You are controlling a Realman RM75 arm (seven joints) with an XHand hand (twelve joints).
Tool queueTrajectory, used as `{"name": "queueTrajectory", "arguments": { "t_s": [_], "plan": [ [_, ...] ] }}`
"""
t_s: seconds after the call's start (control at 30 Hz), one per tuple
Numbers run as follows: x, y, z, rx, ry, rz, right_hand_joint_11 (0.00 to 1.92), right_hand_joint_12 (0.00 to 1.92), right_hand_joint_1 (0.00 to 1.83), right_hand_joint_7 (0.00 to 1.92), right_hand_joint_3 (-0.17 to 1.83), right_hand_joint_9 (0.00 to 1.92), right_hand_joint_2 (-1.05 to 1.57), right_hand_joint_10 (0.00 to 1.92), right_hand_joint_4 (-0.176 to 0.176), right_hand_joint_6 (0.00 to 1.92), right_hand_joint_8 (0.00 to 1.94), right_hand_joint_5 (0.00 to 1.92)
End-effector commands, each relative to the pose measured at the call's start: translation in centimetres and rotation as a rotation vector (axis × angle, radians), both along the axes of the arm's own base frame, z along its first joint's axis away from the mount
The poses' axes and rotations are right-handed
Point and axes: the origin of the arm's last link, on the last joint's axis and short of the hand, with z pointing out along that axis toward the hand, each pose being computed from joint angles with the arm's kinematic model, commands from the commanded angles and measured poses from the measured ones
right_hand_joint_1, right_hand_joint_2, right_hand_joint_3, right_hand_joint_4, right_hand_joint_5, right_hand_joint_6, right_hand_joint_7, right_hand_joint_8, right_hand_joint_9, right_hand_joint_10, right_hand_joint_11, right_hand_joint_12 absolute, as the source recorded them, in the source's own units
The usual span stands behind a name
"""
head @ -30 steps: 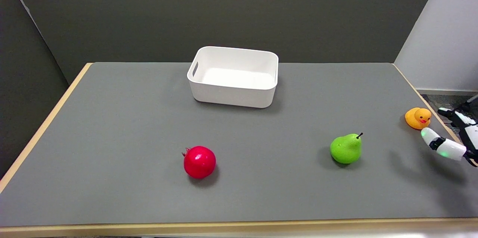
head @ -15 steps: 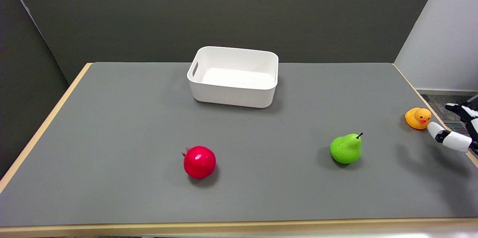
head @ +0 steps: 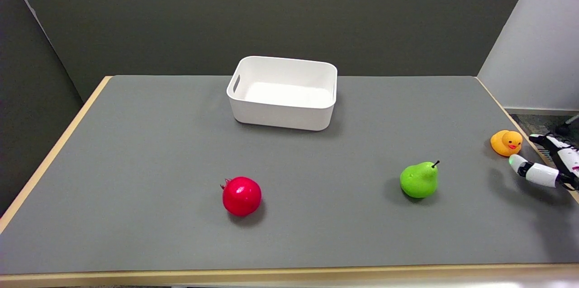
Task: Pick up the yellow duck.
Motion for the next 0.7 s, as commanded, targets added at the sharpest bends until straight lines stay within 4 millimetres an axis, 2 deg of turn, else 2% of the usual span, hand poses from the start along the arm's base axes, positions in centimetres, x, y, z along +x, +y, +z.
{"name": "queueTrajectory", "arguments": {
  "t_s": [0.03,0.4,0.53,0.63,0.7],
  "plan": [
    [1.1,-2.6,0.7,-0.006,0.053,-0.03,0.0,1.05,0.32,0.17,0.95,0.04,0.58,0.64,-0.013,0.42,0.33,0.15],
    [1.2,-3.3,0.8,-0.008,0.047,-0.044,0.0,1.05,0.32,0.17,0.95,0.06,0.57,0.64,-0.001,0.42,0.32,0.15],
    [1.0,-4.0,0.5,-0.008,0.065,-0.074,0.0,1.06,0.31,0.17,0.95,0.07,0.57,0.63,0.01,0.42,0.31,0.15],
    [0.9,-4.7,0.1,0.002,0.081,-0.081,0.0,1.1,0.35,0.2,0.85,0.09,0.6,0.6,0.019,0.37,0.27,0.18],
    [0.9,-5.2,-0.2,0.007,0.087,-0.076,0.0,1.09,0.33,0.19,0.93,0.1,0.57,0.62,0.026,0.41,0.3,0.16]
  ]
}}
